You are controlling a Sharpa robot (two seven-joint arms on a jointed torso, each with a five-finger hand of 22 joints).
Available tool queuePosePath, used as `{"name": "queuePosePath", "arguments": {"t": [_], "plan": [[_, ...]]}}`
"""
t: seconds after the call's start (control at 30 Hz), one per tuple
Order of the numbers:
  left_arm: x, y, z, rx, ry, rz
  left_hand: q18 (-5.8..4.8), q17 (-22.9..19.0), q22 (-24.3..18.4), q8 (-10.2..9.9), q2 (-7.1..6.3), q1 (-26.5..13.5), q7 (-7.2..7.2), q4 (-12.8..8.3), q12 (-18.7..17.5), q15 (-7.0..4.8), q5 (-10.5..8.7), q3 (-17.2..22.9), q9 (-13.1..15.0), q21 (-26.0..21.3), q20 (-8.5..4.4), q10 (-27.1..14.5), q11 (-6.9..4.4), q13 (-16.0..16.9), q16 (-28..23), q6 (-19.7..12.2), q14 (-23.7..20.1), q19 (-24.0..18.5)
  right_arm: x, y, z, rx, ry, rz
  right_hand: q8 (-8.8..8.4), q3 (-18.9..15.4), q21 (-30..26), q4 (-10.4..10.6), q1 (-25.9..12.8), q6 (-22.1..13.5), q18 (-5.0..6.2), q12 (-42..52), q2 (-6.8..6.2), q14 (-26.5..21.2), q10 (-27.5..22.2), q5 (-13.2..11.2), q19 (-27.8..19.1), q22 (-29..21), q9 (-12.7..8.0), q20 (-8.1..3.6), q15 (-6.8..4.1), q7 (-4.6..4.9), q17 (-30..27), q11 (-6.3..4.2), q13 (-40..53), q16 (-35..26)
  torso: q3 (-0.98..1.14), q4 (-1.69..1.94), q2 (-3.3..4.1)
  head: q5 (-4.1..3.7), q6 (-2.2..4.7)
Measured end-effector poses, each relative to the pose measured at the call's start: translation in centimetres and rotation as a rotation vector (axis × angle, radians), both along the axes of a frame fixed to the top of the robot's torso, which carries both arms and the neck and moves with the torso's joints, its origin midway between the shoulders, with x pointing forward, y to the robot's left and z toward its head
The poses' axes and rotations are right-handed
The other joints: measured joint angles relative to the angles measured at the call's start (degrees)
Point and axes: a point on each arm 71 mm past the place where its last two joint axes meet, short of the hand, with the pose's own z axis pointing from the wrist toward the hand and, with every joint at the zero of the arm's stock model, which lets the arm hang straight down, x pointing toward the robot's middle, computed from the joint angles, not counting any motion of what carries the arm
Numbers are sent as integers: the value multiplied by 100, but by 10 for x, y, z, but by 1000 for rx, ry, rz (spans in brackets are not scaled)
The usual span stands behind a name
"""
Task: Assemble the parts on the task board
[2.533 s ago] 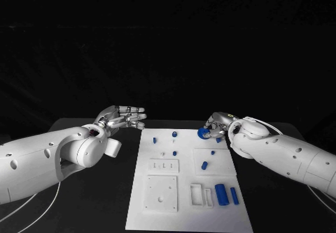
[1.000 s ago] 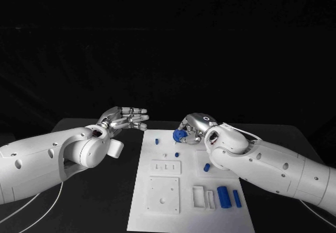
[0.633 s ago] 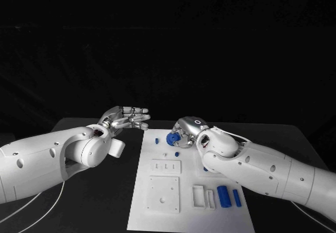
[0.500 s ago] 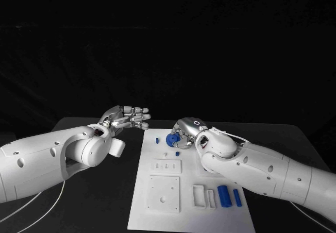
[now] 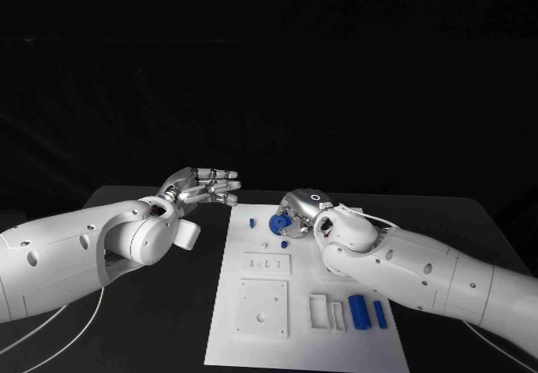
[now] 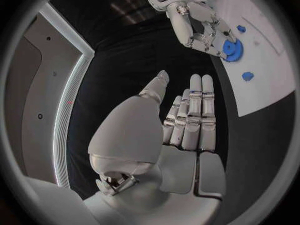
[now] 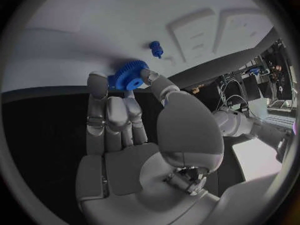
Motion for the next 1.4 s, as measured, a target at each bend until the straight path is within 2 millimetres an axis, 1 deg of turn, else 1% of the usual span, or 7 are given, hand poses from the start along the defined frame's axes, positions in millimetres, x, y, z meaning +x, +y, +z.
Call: {"name": "queuePosePath", "arguments": {"t": [0.43, 0.53, 0.67, 0.8, 0.87, 1.03, 1.4], "plan": [[0, 0, 0, 0, 0, 1, 0, 0, 0, 0, 0, 0, 0, 0, 0, 0, 0, 0, 0, 0, 0, 0, 0, 0, 0, 0, 0, 0, 1, 0, -2, -6, 0, -1, 8, -126, -51, 137, -26, -170, 0, -89, -25, 0, -23, -226, 0, -21, -17, 0, 0, 64, -34, 22, -75, -40, 2, -3, -4, -4, -3], [0, 0, 0, 0, 0, 1, 0, 0, 0, 0, 0, 0, 0, 0, 0, 0, 0, 0, 0, 0, 0, 0, 0, 0, 0, 0, 0, 0, 2, 0, -3, -4, 3, -3, 73, -652, -110, 519, -108, -427, 0, -116, -9, 0, -53, -882, 0, -66, -17, 0, 0, 91, -59, 51, -125, -69, 1, -3, -4, -5, 0], [0, 0, 0, 0, 0, 0, 0, 0, -4, 0, 0, 0, 0, 0, 0, 0, 0, 0, 0, 0, 0, 0, 0, 0, 0, 0, 0, 0, 2, 1, -6, 1, 14, 0, 37, -1315, -115, 1507, -153, -581, 0, -139, -56, 0, -74, -1196, 0, -118, -33, 0, 0, 120, -62, 71, -184, -69, 1, -2, -4, -5, 1], [0, 0, 0, 0, 0, 0, 0, 0, -25, 0, 0, 0, 0, 20, 0, 0, 0, 20, -6, 0, 0, -4, 4, 0, 0, 0, 0, 0, 2, 0, -7, 9, 24, -2, 37, -1784, -115, 2191, -207, -587, 0, -139, -61, 0, -74, -938, 0, -140, -33, 0, 0, 116, -62, 71, -202, -69, 2, 2, -4, -8, 1], [0, 0, 0, 0, 0, 1, 0, 0, -25, 0, 0, 0, 0, 20, 0, 0, 0, 20, -5, 0, 0, -20, 21, 0, 0, 0, 0, 0, 2, -1, -8, 14, 30, -5, 37, -1890, -115, 2398, -282, -587, 0, -139, 14, 0, -73, -440, 0, -140, -32, 0, 0, 116, -62, 71, -202, -69, -1, 2, -4, -9, -1], [0, 1, 0, 0, 1, 1, 0, 0, -34, 0, 0, 0, 1, 20, 0, 0, 0, 20, -5, 0, 0, -20, 20, 0, 0, -41, 0, 0, 1, -8, -9, 23, 40, -14, 35, -1723, -87, 2414, -370, -595, 1, -139, 101, 0, -73, 178, 0, -140, -42, 0, 0, 122, -51, 71, -202, -69, -2, 2, -4, -16, -3], [0, 3, 0, 1, 1, 7, 0, 0, -34, 0, 0, 0, 1, 20, 0, 0, 0, 20, -5, 0, 0, -20, 20, 0, 0, -41, 0, 0, -7, -30, -11, 55, 33, -36, 31, -1375, 42, 2262, -295, -564, 0, -87, 27, 0, -73, 41, 0, -134, -36, 0, 0, 92, -27, 71, -158, -68, 11, -13, -8, 2, 15]]}}
